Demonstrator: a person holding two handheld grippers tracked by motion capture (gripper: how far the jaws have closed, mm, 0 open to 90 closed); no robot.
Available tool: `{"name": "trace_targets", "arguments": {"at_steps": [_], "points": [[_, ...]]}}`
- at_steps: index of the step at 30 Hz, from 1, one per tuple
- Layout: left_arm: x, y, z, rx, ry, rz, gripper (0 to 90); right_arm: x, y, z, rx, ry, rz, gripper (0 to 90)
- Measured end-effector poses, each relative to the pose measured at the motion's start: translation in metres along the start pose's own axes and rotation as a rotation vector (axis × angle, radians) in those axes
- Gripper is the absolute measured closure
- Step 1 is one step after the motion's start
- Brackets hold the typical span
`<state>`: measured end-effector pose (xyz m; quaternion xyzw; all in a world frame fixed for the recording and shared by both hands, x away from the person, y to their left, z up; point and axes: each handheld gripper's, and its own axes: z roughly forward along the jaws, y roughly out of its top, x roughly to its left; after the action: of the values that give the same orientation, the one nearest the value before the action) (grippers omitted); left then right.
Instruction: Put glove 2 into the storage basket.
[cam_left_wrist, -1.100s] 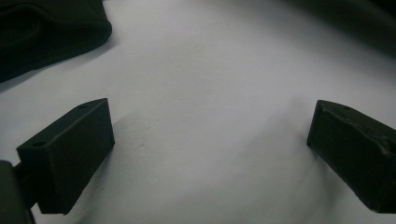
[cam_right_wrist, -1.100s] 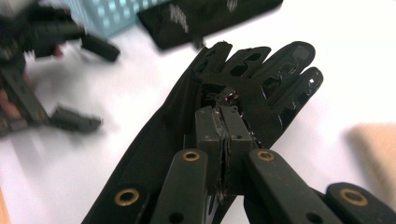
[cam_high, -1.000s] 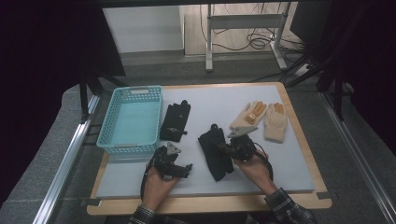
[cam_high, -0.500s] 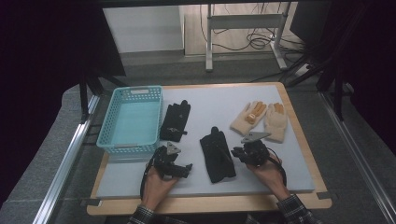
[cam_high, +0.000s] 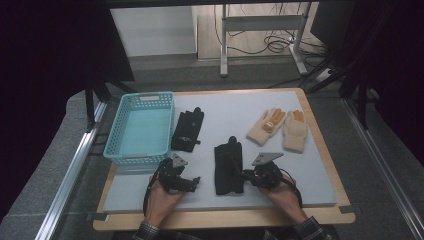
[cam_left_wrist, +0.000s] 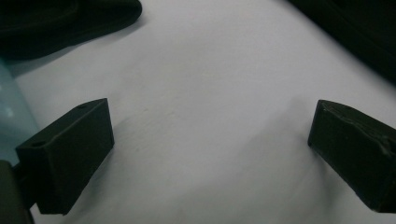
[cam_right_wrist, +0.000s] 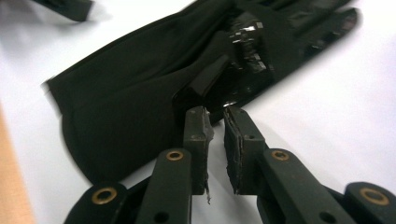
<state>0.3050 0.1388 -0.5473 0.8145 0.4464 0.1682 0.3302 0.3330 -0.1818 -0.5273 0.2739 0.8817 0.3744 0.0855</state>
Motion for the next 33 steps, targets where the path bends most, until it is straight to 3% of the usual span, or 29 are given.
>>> {"name": "trace_targets", "arguments": {"at_steps": [2,4,8,13,22,28,33], "points": [[0.000,-0.003,-0.003,-0.005,0.012,0.005,0.6,0.003,0.000,0.001,0.001,0.023,-0.002,76.6],[0.000,-0.007,-0.006,-0.009,0.018,0.009,0.4,0.004,0.002,0.000,0.004,0.014,-0.017,74.5],[0.002,-0.011,-0.008,-0.018,0.008,-0.004,0.7,-0.008,0.009,-0.006,-0.034,-0.021,0.004,71.1],[0.004,-0.011,-0.007,-0.010,-0.010,-0.019,1.4,-0.021,0.030,-0.002,-0.066,-0.002,0.016,66.7],[0.004,-0.011,-0.006,-0.011,-0.014,-0.024,1.2,-0.025,0.090,0.038,-0.071,0.031,-0.049,63.2],[0.005,-0.011,-0.006,-0.012,-0.014,-0.022,1.2,-0.023,0.126,0.071,-0.028,0.040,-0.076,57.2],[0.005,-0.011,-0.006,-0.013,-0.015,-0.025,1.2,-0.023,0.147,0.102,0.024,0.057,-0.104,62.6]]}}
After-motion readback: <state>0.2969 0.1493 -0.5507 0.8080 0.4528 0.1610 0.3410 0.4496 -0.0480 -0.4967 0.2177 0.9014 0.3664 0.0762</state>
